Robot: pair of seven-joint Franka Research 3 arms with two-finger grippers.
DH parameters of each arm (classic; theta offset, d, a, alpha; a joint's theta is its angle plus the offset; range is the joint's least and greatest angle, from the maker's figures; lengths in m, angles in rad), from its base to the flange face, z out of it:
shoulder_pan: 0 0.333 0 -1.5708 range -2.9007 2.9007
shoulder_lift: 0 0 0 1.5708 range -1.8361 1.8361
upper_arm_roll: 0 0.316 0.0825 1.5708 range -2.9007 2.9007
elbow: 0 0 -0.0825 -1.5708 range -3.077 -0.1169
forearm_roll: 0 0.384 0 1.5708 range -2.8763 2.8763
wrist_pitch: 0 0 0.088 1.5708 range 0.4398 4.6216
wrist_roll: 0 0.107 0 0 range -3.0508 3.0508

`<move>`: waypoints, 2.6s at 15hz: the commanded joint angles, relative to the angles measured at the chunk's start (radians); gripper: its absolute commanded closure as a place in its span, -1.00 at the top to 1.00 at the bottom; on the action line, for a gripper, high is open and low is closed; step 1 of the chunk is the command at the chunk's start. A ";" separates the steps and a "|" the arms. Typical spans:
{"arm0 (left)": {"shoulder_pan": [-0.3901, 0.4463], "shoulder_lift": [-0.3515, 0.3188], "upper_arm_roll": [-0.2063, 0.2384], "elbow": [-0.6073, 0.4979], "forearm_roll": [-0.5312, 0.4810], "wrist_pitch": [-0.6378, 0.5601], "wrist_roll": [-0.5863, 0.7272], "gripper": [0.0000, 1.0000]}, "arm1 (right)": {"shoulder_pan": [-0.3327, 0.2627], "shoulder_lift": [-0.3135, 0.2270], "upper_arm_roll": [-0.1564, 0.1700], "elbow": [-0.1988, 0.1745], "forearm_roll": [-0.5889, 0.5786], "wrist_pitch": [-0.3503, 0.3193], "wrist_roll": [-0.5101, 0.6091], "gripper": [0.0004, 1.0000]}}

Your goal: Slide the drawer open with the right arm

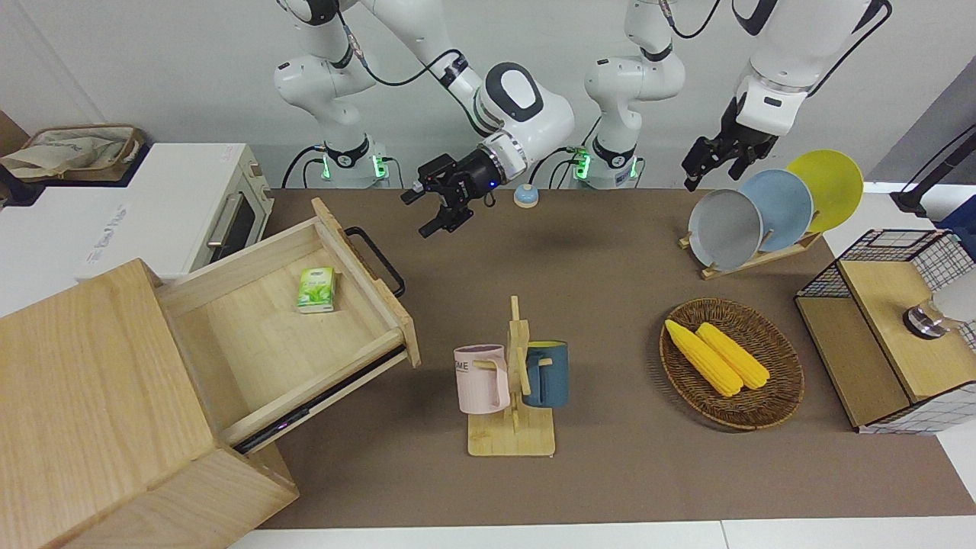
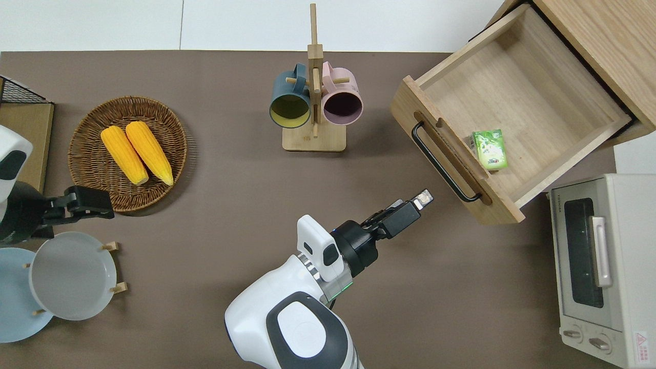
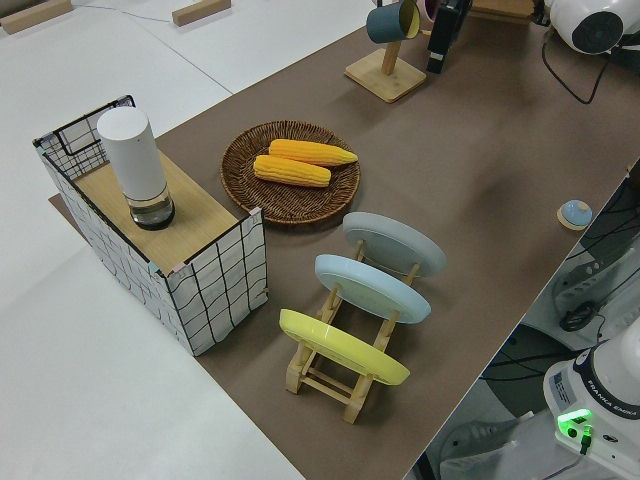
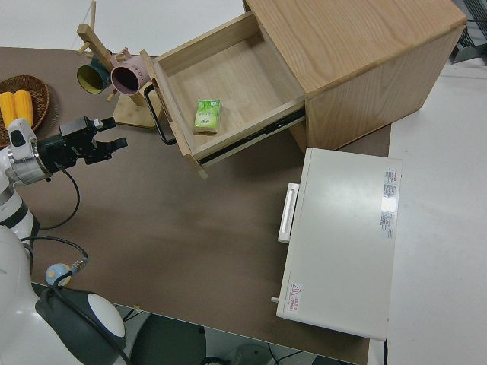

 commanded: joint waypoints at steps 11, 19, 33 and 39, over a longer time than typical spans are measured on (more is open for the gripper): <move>0.000 -0.008 0.004 0.004 -0.001 -0.015 0.009 0.99 | -0.106 -0.140 -0.033 0.172 0.434 0.109 -0.148 0.98; -0.001 -0.008 0.004 0.004 -0.001 -0.015 0.009 0.99 | -0.406 -0.256 -0.074 0.250 0.875 0.221 -0.356 0.98; -0.001 -0.008 0.004 0.004 -0.001 -0.015 0.009 0.99 | -0.675 -0.289 -0.174 0.281 1.400 0.212 -0.483 0.98; -0.001 -0.008 0.004 0.004 -0.001 -0.015 0.009 0.99 | -0.663 -0.283 -0.177 0.281 1.390 0.210 -0.483 0.98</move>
